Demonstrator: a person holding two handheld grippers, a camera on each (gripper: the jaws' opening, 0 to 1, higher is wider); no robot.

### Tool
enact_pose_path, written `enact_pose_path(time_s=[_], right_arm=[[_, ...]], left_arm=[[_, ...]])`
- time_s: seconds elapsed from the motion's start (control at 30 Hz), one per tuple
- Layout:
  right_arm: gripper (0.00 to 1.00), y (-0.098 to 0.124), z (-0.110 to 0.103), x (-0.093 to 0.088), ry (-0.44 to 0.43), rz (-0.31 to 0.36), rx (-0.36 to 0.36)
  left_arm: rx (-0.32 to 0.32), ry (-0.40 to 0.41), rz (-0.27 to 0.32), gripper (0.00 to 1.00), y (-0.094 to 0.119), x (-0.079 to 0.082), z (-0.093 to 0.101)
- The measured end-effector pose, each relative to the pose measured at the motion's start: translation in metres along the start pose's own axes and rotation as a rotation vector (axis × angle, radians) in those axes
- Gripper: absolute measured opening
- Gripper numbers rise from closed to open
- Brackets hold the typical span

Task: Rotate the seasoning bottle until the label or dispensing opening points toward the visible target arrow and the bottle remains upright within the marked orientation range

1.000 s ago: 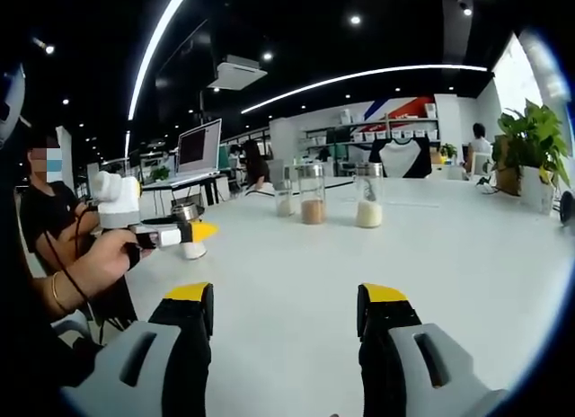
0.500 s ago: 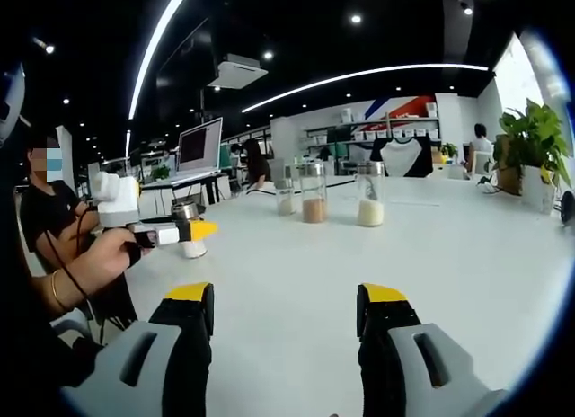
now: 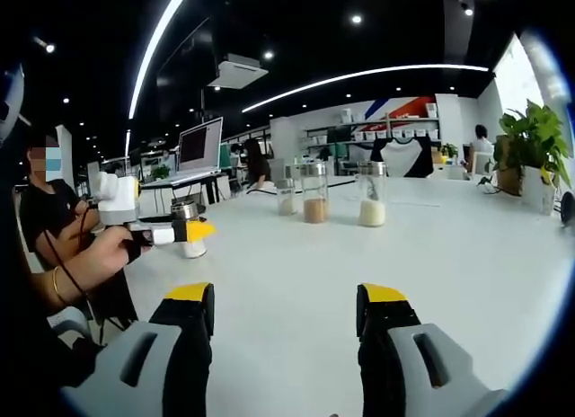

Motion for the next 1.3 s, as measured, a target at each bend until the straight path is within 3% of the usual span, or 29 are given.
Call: enact_pose_path(time_s=[0.23, 0.3, 0.33, 0.4, 0.53, 0.57, 0.63, 0.7, 0.77, 0.8, 0.93, 1.1, 1.2, 1.3], right_arm=[[0.64, 0.000, -0.002, -0.001, 0.004, -0.003, 0.006], [0.64, 0.001, 0.000, 0.000, 0.004, -0.001, 0.000], [0.64, 0.002, 0.000, 0.000, 0.005, 0.000, -0.001], [0.63, 0.002, 0.001, 0.000, 0.006, -0.001, -0.005], [0.63, 0.001, 0.002, -0.002, 0.010, -0.010, -0.014], [0.63, 0.001, 0.002, -0.002, 0.008, -0.008, -0.013], [0.63, 0.001, 0.001, 0.000, 0.010, -0.006, -0.008], [0.63, 0.001, 0.000, 0.000, 0.012, -0.005, -0.007], [0.63, 0.000, 0.000, 0.001, 0.011, -0.004, -0.003], [0.63, -0.001, -0.001, 0.001, 0.016, -0.002, 0.001], [0.60, -0.001, -0.002, 0.002, 0.018, 0.005, 0.013], [0.60, -0.001, -0.002, 0.000, 0.017, -0.002, 0.008], [0.59, -0.001, -0.003, 0.000, 0.019, -0.004, 0.011], [0.59, 0.000, -0.002, 0.001, 0.022, -0.003, 0.012]], left_arm=[[-0.082, -0.005, -0.015, 0.41, -0.001, 0.001, -0.006], [-0.117, -0.013, -0.012, 0.41, 0.000, 0.002, -0.008], [-0.168, -0.040, -0.029, 0.41, -0.001, 0.002, -0.007], [-0.171, -0.031, -0.020, 0.41, 0.000, 0.003, -0.007], [-0.232, -0.017, -0.005, 0.41, 0.001, 0.004, -0.007], [-0.262, 0.022, 0.009, 0.41, 0.002, 0.005, -0.007], [-0.285, -0.064, -0.019, 0.41, 0.005, 0.006, -0.008], [-0.314, -0.089, -0.026, 0.41, 0.005, 0.007, -0.008], [-0.386, -0.053, 0.009, 0.41, 0.007, 0.009, -0.008], [-0.392, -0.056, 0.009, 0.41, 0.008, 0.010, -0.010], [-0.392, -0.143, -0.071, 0.41, 0.007, 0.011, -0.011], [-0.478, -0.083, -0.013, 0.41, 0.007, 0.011, -0.012], [-0.546, -0.088, -0.007, 0.41, 0.006, 0.010, -0.013], [-0.559, -0.075, -0.017, 0.41, 0.005, 0.010, -0.016]])
Point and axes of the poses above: the point that each gripper's makers call its tool centre point, and the gripper's own axes: y roughly backward along the fingers, z roughly to its right, x roughly out of its top, the point moved 9 cm from there along y, roughly backward along the fingers, and after that the axes turned 15 degrees about -x, right-handed, at the moved point
